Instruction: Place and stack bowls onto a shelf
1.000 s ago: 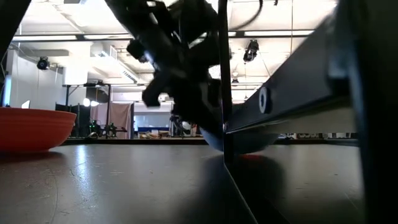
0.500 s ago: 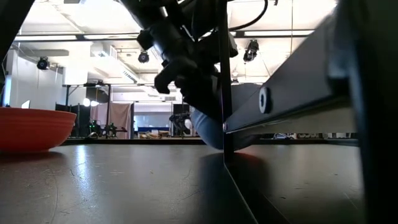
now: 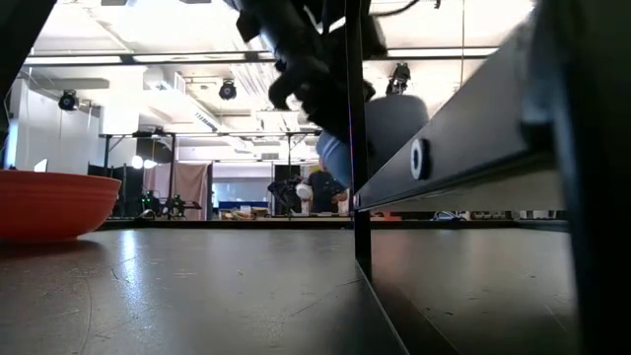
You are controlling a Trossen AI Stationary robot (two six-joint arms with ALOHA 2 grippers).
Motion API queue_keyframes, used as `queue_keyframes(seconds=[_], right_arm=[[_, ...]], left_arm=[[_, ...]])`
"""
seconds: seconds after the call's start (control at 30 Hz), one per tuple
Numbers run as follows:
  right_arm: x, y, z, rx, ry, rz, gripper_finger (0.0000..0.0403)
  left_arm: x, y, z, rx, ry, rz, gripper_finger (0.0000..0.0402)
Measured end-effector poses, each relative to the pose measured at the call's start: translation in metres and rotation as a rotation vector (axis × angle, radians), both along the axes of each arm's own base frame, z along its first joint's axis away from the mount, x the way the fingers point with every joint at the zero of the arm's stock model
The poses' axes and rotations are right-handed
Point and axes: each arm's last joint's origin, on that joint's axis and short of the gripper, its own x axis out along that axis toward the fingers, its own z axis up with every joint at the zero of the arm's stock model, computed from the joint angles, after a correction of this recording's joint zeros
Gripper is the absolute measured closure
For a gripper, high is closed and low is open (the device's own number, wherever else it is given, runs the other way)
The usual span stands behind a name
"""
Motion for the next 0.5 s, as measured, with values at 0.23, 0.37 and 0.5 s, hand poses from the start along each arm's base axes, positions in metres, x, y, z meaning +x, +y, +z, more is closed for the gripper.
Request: queue_keyframes(seconds=[0.23, 0.37, 0.5], right_arm=[[-0.006, -0.006, -0.002, -0.045, 0.061, -0.047, 0.028], [-0.011, -0.011, -0.003, -0.119, 0.085, -0.064, 0.028], [-0.015, -0.019, 0.005, -0.145, 0.063, -0.049, 0.028]], left_arm=[[0.004, -0.002, 0.027, 0.005, -0.033, -0.007, 0.0401], [0.001, -0.01, 0.04, 0.003, -0.066, -0.024, 0.0401], [-0.004, -0.029, 0.052, 0.035, -0.104, -0.112, 0.0401]])
